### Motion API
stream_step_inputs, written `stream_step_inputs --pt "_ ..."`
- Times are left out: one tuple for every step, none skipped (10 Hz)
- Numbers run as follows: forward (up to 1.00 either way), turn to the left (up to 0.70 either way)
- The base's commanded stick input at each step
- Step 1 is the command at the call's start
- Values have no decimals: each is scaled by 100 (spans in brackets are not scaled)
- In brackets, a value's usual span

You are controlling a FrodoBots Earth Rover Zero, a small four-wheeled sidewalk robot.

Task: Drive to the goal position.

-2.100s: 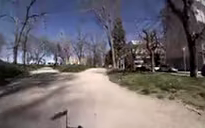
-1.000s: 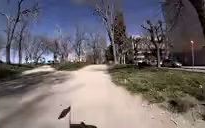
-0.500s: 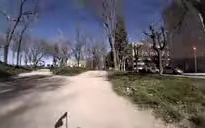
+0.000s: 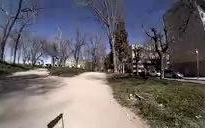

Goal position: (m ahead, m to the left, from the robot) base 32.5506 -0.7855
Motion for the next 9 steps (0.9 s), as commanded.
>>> stream_step_inputs --pt "98 15" --pt "98 15" --pt "98 16" --pt "98 16" --pt "98 16" --pt "98 16" --pt "98 16" --pt "98 16" --pt "98 16"
